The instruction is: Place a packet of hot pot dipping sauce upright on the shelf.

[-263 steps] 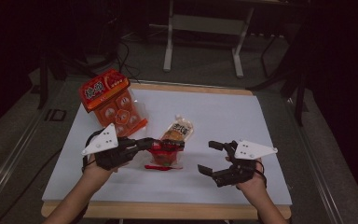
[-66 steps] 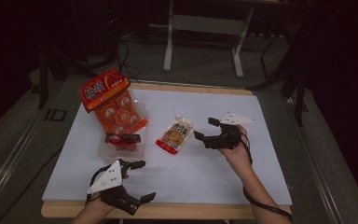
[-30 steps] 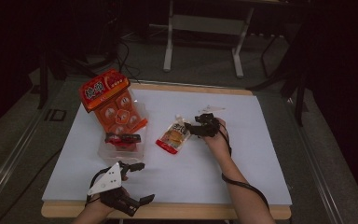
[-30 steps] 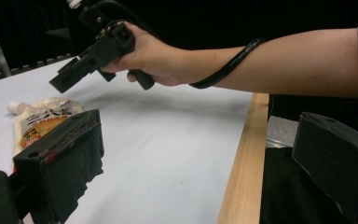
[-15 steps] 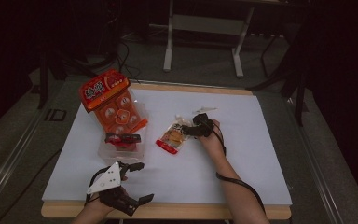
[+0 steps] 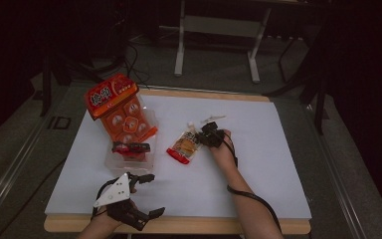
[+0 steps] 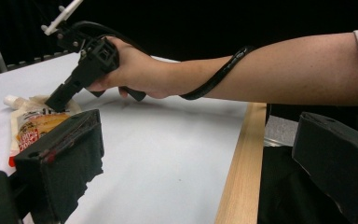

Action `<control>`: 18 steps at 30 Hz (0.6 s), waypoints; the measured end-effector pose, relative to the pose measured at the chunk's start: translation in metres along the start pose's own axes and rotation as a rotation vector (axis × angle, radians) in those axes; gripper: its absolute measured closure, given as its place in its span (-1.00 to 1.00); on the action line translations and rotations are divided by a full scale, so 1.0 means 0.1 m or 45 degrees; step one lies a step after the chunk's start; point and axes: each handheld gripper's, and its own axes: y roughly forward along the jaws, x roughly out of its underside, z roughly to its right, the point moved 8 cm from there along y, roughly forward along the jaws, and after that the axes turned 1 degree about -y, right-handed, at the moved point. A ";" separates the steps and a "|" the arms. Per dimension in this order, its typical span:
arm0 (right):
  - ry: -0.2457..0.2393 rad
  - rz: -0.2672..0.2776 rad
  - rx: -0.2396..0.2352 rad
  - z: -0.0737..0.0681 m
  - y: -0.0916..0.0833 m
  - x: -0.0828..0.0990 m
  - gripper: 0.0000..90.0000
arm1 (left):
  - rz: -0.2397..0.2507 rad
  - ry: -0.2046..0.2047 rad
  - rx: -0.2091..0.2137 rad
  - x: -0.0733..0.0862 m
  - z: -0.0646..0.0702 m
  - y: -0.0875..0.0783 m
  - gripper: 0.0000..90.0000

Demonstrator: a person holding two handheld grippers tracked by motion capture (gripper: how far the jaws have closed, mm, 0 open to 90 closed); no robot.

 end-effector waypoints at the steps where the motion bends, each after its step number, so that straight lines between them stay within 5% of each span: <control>1: -0.014 -0.005 0.012 -0.01 0.00 0.00 0.94 | 0.002 -0.003 0.004 0.00 0.00 0.00 -0.95; 6: -0.024 0.015 0.028 -0.03 -0.08 -0.04 0.97 | -0.001 -0.001 -0.001 0.00 -0.01 0.00 -0.95; 18: -0.004 0.135 -0.041 -0.10 -0.40 -0.20 0.98 | 0.009 -0.001 -0.023 -0.02 -0.05 -0.01 -0.95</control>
